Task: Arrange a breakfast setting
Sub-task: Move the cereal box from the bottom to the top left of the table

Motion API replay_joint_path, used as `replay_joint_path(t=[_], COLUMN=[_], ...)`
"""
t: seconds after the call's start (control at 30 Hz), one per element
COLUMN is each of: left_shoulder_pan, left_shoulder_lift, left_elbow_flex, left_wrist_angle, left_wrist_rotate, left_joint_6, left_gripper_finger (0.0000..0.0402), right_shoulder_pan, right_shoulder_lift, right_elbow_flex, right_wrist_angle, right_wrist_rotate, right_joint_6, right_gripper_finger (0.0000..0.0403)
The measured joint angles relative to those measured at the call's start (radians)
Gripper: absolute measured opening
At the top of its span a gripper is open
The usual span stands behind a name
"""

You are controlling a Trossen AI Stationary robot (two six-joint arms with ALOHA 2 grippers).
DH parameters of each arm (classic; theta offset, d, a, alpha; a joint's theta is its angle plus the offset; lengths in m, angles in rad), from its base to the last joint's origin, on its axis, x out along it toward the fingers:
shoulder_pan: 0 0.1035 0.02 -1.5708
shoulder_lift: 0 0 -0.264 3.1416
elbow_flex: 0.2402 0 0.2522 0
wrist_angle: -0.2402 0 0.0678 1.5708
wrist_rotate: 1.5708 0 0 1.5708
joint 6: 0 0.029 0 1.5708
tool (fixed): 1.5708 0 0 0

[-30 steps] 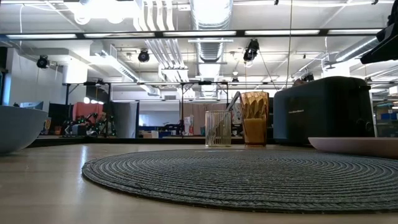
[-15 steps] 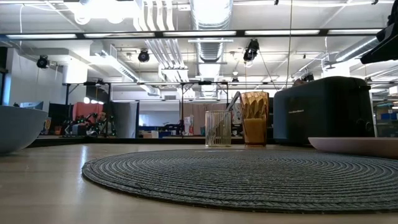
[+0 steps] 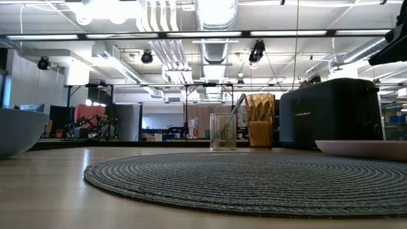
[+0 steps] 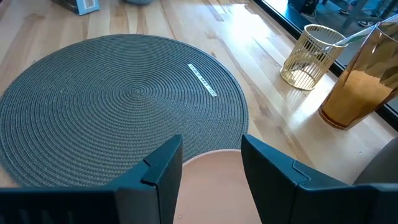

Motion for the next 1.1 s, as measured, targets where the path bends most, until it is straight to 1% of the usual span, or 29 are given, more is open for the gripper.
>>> replay_joint_path(t=[0.1,0.3,0.47,0.67,0.9,1.1], left_shoulder_pan=[-0.059,-0.154,-0.205,-0.213,-0.211,-0.210], left_shoulder_lift=[-0.013,-0.019,-0.026,-0.054,-0.073,-0.074], left_elbow_flex=[0.000,-0.002,-0.023,-0.069,-0.067,-0.070], left_wrist_angle=[0.000,0.000,0.001,0.000,0.000,0.001], left_wrist_rotate=[-0.051,-0.053,-0.053,-0.058,-0.160,-0.205], left_joint_6=[-0.046,-0.112,-0.145,-0.142,-0.100,-0.051], left_gripper_finger=[0.0225,0.0225,0.0225,0.0225,0.0225,0.0225], right_shoulder_pan=[0.000,0.000,0.000,0.000,0.000,0.000], right_shoulder_lift=[0.000,0.000,0.000,0.000,0.000,0.000], right_elbow_flex=[0.000,0.000,0.000,0.000,0.000,0.000], right_wrist_angle=[0.000,0.000,0.000,0.000,0.000,0.000], right_wrist_rotate=[0.000,0.000,0.000,0.000,0.000,0.000], right_joint_6=[0.000,0.000,0.000,0.000,0.000,0.000], right_gripper_finger=[0.0155,0.0155,0.0155,0.0155,0.0155,0.0155])
